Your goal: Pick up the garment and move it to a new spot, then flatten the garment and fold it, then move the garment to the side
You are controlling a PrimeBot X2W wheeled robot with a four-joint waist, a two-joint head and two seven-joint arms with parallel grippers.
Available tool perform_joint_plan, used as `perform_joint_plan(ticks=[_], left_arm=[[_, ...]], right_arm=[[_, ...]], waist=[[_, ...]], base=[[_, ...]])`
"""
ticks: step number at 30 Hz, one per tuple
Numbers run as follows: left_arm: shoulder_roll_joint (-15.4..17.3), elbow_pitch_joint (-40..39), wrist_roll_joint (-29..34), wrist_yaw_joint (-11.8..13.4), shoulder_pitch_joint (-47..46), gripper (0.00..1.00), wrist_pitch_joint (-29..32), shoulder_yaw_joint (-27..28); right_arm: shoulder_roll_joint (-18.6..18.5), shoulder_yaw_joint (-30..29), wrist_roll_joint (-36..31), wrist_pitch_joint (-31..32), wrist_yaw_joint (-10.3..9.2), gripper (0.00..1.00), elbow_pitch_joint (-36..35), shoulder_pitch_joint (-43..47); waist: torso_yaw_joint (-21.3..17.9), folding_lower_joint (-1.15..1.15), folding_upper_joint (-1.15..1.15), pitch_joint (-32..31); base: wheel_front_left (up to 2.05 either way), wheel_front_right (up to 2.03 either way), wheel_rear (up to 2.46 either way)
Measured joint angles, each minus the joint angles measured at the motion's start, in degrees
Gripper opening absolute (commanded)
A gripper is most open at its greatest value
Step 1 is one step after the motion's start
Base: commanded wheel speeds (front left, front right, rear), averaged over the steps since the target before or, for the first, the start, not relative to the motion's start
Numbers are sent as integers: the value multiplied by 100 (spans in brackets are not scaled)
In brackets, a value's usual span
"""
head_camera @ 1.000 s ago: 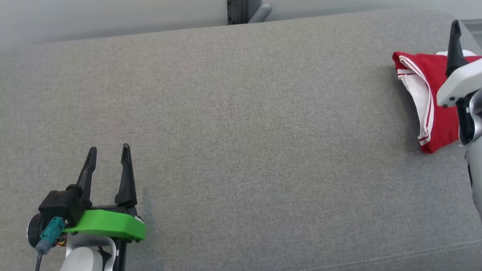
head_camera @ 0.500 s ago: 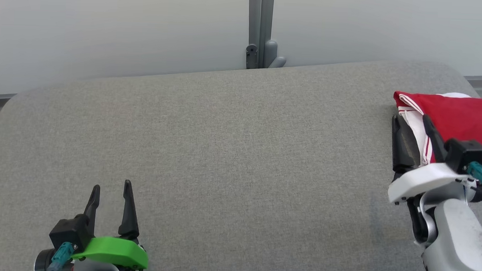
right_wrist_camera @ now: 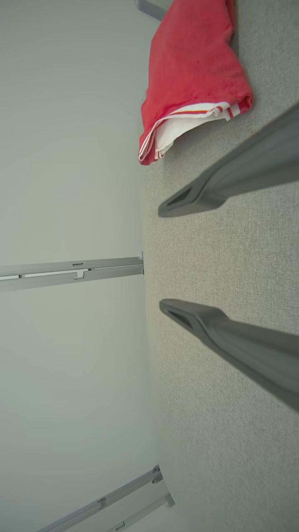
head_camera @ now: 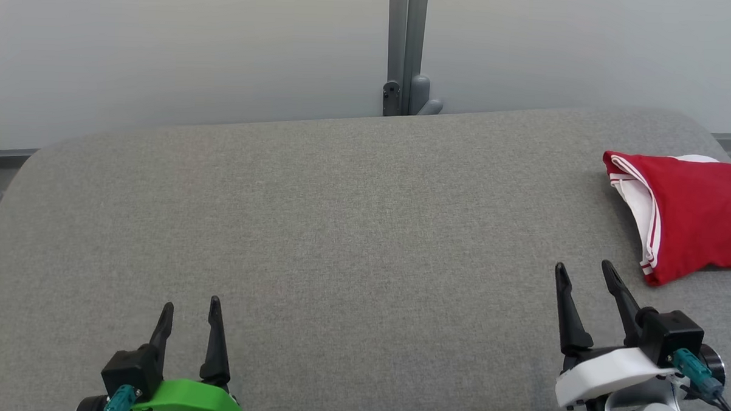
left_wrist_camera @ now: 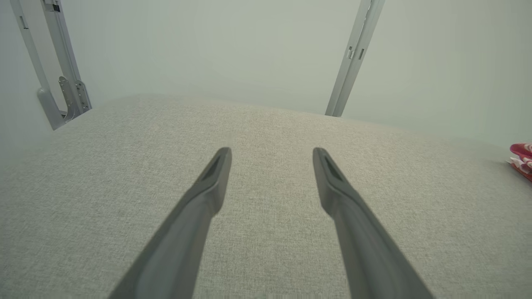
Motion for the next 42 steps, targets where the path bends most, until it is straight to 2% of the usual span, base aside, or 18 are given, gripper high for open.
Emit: perform_joint_plan(ticks=[5, 14, 29, 30, 35, 42], left_arm=[[-4, 79, -11, -2, 46, 100, 0, -202], [-8, 193, -46, 38, 45, 100, 0, -320], [13, -1, 126, 93, 46, 100, 0, -312], [10, -5, 141, 94, 46, 0, 0, -310], [-5, 250, 124, 93, 189, 0, 38, -325], [-7, 269, -563, 24, 185, 0, 189, -278]], right_arm=[[12, 213, 267, -65, -1, 100, -186, 344], [13, 454, 461, -131, -1, 100, -144, 459], [12, 427, 491, -187, -1, 100, -34, 455], [13, 427, 498, -183, 0, 0, -16, 462], [41, 443, 528, -155, 0, 0, 227, 613], [25, 315, 1276, 45, 0, 0, 258, 613]], waist=[[43, 0, 0, -36], [97, 0, 0, -93], [138, 0, 0, -109], [139, 0, 0, -108], [138, 0, 0, -106], [124, 0, 0, -82]], base=[[0, 0, 0], [0, 0, 0], [0, 0, 0], [0, 0, 0], [0, 0, 0], [0, 0, 0]])
